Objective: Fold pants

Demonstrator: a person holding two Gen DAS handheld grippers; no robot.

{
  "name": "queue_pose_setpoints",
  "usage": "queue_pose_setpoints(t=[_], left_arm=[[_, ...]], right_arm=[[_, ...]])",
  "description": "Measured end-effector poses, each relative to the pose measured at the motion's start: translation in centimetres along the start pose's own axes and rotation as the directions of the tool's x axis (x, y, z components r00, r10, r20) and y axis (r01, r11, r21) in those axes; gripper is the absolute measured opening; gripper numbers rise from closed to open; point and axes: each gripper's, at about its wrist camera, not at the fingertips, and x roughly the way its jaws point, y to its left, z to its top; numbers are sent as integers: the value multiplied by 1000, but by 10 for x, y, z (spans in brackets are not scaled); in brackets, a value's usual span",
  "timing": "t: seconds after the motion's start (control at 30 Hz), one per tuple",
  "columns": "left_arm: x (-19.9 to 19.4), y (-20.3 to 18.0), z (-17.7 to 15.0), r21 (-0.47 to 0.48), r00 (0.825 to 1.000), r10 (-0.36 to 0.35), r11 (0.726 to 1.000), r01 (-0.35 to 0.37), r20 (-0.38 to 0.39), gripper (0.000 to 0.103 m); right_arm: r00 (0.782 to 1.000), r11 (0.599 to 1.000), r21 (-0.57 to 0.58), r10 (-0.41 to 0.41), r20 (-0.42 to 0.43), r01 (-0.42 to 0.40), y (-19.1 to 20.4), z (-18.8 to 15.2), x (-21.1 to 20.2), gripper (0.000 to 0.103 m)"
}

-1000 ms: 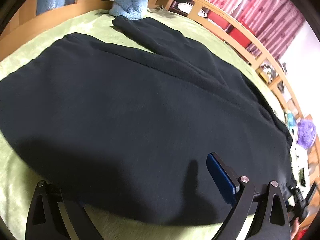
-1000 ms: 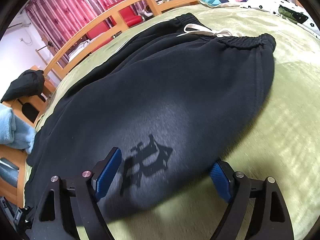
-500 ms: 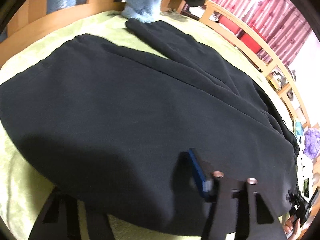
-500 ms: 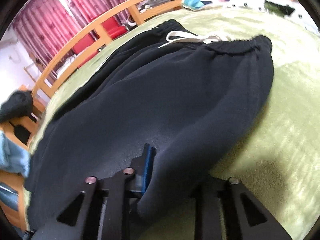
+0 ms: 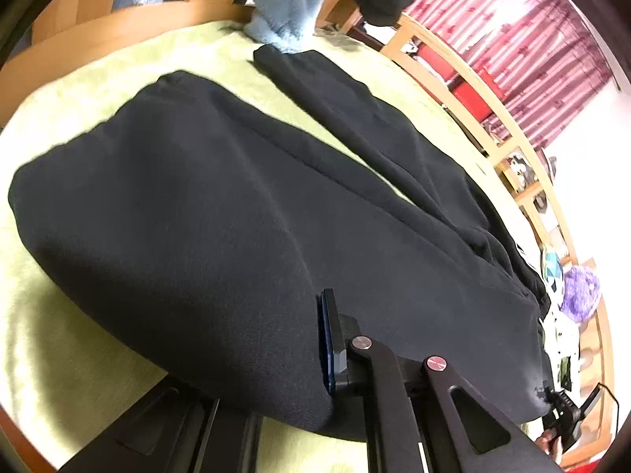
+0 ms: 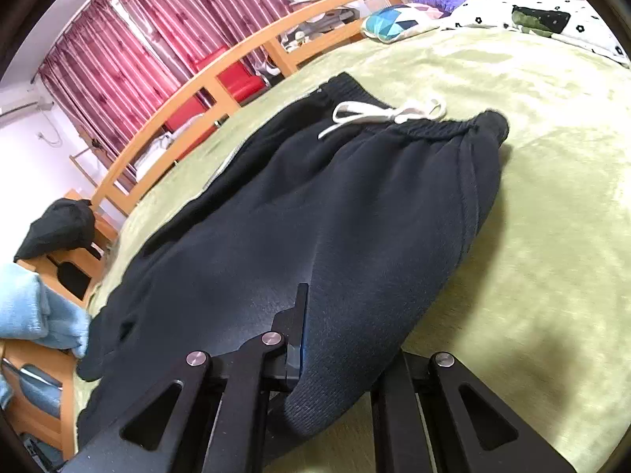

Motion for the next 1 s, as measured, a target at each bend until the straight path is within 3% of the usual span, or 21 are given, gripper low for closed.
queue_pose_setpoints(t=[0.3, 0.53, 0.77, 1.0], left_arm=[[-54, -5, -27, 107, 999, 5, 994, -8, 35, 8], [-87, -4, -27, 97, 997, 12, 995, -19, 71, 8], [-92, -44, 13, 146, 990, 34, 988, -54, 137, 8], [-53, -108, 73, 200, 980, 59, 975, -98, 192, 8]], right_arm=[[999, 998, -35, 51, -5, -51, -25, -18, -62, 8], [997, 989, -131, 75, -6, -75, -21, -26, -103, 8], [995, 975, -201, 89, -35, -95, 9, 2, -106, 8], [995, 946, -310, 97, -10, -96, 62, 55, -70, 8]])
